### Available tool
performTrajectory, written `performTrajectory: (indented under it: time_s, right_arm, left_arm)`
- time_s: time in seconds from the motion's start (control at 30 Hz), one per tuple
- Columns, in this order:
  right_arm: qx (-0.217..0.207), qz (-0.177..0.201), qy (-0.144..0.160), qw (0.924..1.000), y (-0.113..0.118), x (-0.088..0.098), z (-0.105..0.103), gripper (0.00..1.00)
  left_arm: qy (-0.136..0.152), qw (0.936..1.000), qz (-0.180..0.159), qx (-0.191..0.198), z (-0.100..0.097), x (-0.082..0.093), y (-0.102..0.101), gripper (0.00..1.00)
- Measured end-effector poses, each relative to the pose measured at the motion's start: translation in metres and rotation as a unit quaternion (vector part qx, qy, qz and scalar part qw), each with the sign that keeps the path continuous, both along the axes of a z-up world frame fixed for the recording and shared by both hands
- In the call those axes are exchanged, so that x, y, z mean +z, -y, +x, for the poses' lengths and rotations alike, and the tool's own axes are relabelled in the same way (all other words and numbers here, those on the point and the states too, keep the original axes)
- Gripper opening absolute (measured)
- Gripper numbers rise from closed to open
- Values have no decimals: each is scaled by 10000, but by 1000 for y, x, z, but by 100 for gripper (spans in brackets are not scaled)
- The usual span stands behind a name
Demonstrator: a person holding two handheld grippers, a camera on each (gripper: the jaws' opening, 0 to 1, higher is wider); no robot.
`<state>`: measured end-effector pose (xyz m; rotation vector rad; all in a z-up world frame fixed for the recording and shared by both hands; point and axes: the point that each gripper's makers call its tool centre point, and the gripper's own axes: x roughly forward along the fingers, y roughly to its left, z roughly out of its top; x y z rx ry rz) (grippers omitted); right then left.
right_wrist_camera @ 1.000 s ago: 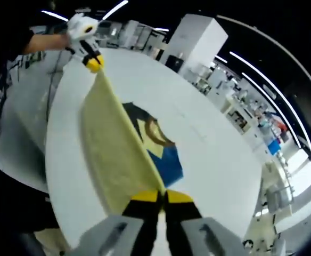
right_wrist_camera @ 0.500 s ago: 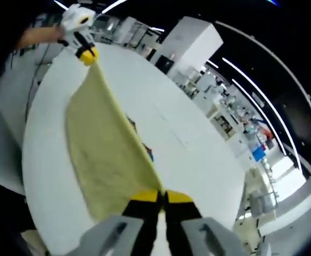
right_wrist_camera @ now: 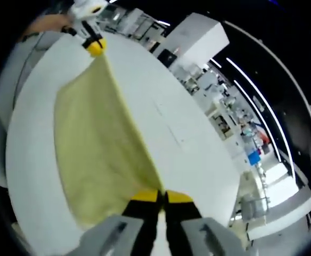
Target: Fold the garment on the visible template until the final outline fits inside the template.
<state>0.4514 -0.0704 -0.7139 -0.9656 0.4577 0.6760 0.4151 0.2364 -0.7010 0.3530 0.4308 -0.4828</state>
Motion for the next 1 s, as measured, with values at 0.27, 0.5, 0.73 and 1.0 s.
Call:
performTrajectory:
  time_s: [0.27,0.5,0.73,1.0]
  right_arm:
    - [-75,59,-295,9995,-2,-27,22,0]
    - [67,-351,-433,9984,-6,-55,35,0]
    - [78,-378,-693,9969,-9,-83,49,0]
    - [10,-349,-1008,9943,-11,-112,59,0]
  left_arm:
    - [-409,9991,-11,-124,18,-31,-1,0]
    - [-495,9953,743,-388,38,-63,-2,0]
    - [-712,9927,934,-278,47,-90,-7,0]
    - [-886,9891,1143,-292,52,-119,-14,0]
